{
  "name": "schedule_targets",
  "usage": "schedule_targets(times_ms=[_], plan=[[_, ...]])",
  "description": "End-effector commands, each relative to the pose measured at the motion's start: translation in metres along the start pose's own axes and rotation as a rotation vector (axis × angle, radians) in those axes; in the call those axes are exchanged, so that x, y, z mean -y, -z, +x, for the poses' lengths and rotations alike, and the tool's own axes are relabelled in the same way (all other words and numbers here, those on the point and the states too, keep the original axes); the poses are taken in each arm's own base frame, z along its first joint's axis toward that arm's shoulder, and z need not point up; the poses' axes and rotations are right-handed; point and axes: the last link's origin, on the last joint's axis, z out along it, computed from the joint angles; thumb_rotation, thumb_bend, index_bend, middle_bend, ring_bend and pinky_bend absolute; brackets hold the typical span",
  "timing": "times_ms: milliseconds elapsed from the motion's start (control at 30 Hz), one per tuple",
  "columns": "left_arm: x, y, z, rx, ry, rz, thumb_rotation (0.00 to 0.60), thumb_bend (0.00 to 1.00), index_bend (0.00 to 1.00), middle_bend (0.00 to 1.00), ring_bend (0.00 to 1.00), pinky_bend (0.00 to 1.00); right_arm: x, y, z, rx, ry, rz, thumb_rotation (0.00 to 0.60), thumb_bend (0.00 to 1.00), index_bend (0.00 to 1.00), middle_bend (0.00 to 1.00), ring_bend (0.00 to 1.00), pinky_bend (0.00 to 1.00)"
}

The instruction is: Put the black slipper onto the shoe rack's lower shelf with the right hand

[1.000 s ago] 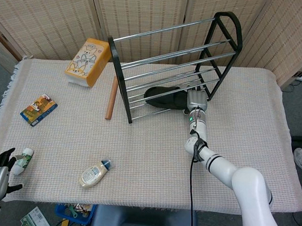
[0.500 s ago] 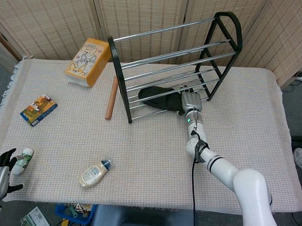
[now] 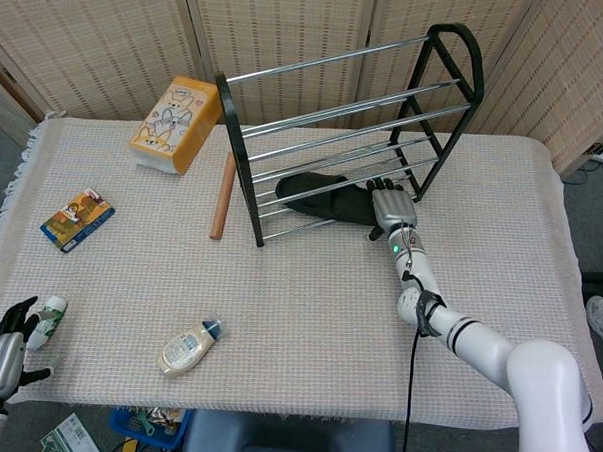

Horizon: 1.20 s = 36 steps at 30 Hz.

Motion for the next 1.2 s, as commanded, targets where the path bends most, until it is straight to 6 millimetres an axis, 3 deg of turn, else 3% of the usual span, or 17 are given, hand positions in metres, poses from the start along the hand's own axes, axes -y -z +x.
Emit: schedule_targets(times_ms=[33, 167, 433, 767, 1200], plan=[[-0.001, 0.0, -0.001, 0.004, -0.002, -0.004, 0.6, 0.24, 0.28, 0.1, 0.1, 0.25, -0.021, 0.009, -0.004, 0.004, 0.02, -0.005, 0.6, 0.01, 0.0, 0.04, 0.0, 0.1], [-0.003, -0.001, -0.001, 0.001, -0.003, -0.012, 0.6, 0.24, 0.28, 0.1, 0.1, 0.25, -0.033, 0.017, -0.007, 0.006, 0.033, 0.004, 0.6, 0.06, 0.0, 0.08, 0.0, 0.1], [-0.005, -0.002, -0.002, 0.006, -0.001, -0.017, 0.6, 0.24, 0.28, 0.1, 0.1, 0.25, -0.044, 0.025, -0.024, 0.044, 0.039, 0.027, 0.6, 0.06, 0.0, 0.1, 0.03, 0.1], [-0.004, -0.003, -0.001, -0.003, 0.001, -0.018, 0.6, 0.24, 0.28, 0.1, 0.1, 0.25, -0.038, 0.027, -0.032, 0.057, 0.041, 0.07, 0.6, 0.07, 0.0, 0.12, 0.03, 0.1], [-0.005, -0.006, -0.004, 0.002, 0.007, -0.029, 0.6, 0.24, 0.28, 0.1, 0.1, 0.25, -0.023, 0.046, -0.035, 0.055, 0.055, 0.167, 0.6, 0.07, 0.0, 0.12, 0.03, 0.1]])
